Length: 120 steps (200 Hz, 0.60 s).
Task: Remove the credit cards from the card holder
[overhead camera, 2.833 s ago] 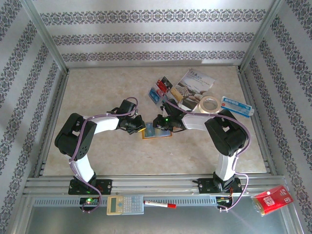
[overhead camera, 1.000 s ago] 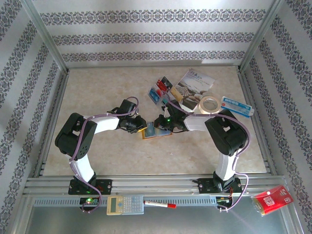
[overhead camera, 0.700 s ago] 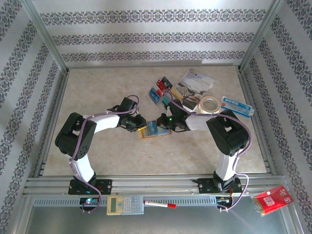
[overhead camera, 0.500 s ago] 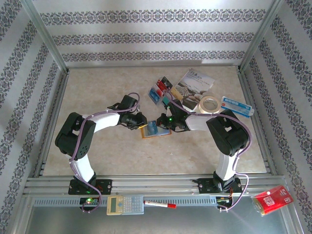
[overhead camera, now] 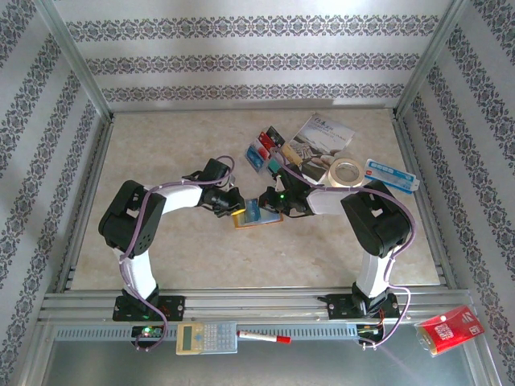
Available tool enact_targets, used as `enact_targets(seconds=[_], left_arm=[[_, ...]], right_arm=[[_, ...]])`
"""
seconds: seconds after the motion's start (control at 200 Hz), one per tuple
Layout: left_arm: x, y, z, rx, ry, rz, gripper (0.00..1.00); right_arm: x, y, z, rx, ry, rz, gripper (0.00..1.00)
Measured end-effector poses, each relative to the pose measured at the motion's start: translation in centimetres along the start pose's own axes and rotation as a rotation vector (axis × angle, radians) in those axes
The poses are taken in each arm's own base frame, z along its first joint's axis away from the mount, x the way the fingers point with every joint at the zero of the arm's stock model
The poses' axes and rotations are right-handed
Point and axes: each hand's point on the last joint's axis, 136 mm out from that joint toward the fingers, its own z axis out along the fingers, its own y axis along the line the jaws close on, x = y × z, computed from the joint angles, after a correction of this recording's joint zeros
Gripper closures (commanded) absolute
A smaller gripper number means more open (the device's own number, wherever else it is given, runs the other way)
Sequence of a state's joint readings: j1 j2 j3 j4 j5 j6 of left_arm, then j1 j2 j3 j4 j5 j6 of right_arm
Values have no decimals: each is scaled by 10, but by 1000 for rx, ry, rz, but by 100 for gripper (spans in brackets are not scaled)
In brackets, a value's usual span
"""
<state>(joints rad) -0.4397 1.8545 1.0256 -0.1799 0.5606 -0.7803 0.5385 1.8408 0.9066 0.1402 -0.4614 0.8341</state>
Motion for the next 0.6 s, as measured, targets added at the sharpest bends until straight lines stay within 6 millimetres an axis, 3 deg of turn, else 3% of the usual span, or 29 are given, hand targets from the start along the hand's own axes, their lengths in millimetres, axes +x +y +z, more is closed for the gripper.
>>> enact_targets(seconds=[0.315,0.505,0.6], left_arm=[[0,2,1,-10,0,14,89],[0,2,1,-11,0,15,89],[0,2,1,-10,0,17,89]], right_arm=[[3,12,0,-57,21,-17,82],[3,14,0,-67,26,-19,83],[3,14,0,-68,26,-19,88]])
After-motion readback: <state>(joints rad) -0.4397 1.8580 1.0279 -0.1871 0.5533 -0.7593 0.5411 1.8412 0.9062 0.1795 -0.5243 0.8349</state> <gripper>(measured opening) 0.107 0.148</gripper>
